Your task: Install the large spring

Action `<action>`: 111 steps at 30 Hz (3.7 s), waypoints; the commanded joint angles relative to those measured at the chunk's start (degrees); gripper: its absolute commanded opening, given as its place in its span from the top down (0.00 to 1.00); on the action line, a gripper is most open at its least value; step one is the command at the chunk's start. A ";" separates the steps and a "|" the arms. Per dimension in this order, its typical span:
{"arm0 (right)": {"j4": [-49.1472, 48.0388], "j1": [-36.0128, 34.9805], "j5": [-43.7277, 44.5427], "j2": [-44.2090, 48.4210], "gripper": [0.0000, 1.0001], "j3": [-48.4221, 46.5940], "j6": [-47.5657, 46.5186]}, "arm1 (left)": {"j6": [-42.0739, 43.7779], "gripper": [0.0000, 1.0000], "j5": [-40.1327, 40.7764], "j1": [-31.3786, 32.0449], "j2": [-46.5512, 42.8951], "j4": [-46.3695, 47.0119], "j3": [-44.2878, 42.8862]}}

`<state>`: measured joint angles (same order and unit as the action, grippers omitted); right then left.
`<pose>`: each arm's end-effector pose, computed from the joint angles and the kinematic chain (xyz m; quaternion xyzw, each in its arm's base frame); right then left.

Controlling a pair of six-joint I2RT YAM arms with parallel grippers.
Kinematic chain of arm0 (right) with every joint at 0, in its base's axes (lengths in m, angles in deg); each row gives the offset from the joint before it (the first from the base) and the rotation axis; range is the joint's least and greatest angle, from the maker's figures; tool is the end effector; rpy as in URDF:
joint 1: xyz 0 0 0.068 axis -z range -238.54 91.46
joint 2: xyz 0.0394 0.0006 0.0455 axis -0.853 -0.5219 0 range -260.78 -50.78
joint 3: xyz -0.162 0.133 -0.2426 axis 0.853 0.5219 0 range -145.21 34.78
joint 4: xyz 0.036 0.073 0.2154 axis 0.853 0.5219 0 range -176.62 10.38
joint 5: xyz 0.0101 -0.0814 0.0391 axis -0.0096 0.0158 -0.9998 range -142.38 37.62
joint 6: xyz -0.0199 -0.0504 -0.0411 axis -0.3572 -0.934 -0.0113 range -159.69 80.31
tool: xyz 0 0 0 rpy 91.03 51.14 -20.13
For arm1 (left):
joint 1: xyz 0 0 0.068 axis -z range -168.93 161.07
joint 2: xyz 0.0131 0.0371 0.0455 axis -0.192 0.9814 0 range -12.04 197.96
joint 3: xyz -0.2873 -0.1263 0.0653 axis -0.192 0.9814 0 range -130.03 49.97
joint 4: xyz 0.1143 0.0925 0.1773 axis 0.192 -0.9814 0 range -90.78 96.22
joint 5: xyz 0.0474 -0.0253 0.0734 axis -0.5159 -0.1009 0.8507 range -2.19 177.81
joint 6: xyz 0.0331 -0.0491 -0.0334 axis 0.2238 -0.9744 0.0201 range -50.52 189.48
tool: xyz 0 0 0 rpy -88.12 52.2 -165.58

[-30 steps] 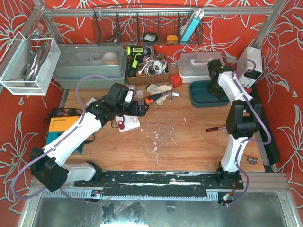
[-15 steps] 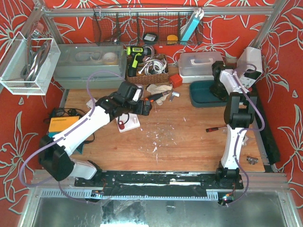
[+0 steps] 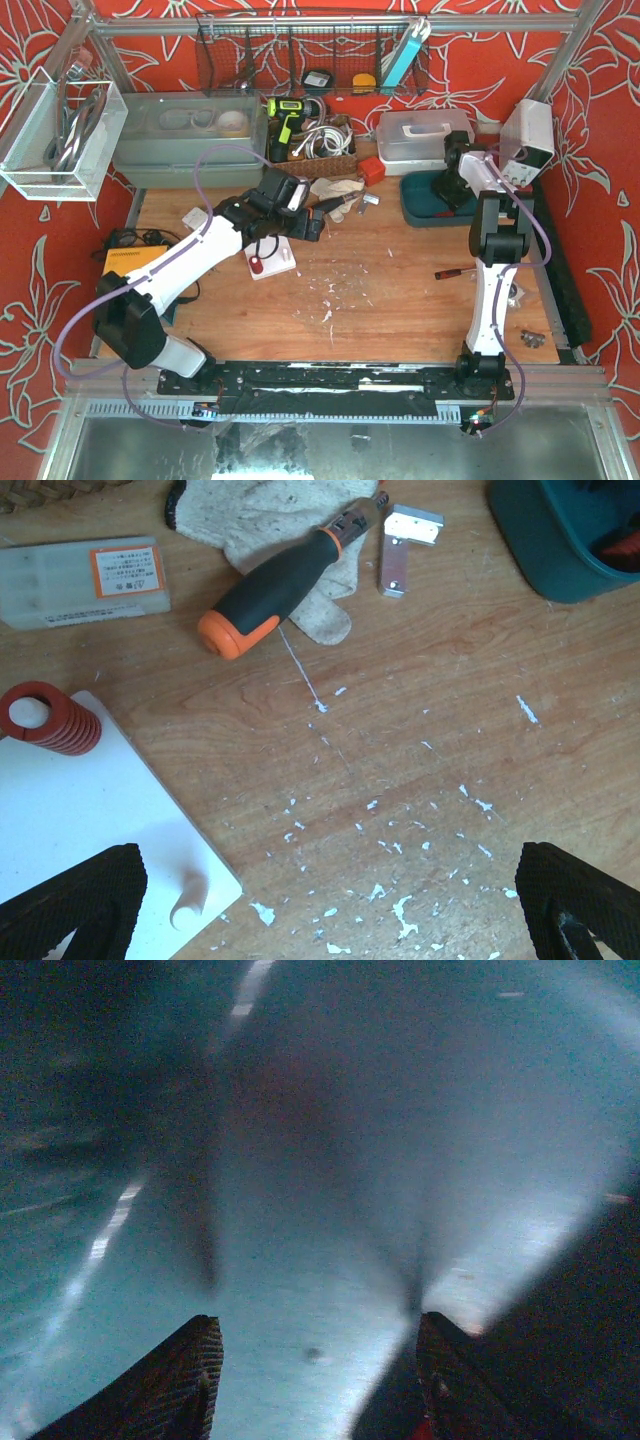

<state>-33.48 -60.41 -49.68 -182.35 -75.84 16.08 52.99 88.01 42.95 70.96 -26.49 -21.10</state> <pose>0.4818 0.0132 0.2046 0.4517 0.8811 0.0462 0.1325 0.2486 -0.1544 0.3489 0.1229 0.9145 -0.1565 0.3524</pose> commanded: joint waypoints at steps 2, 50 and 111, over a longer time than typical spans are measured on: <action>-9.70 -0.04 -9.01 2.35 0.44 2.84 -4.07 | 0.34 0.00 0.37 0.20 1.35 -0.66 -1.98; -0.94 1.47 7.83 13.91 0.91 15.66 -9.41 | 1.83 0.00 1.11 1.06 0.54 0.15 -1.93; -2.58 -4.59 2.74 0.54 0.78 4.67 -6.21 | 1.58 0.00 0.58 1.08 1.60 0.39 -2.00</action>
<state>-34.81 -64.94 -46.27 -181.86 -72.94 11.05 54.30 88.19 43.71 71.82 -26.07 -21.75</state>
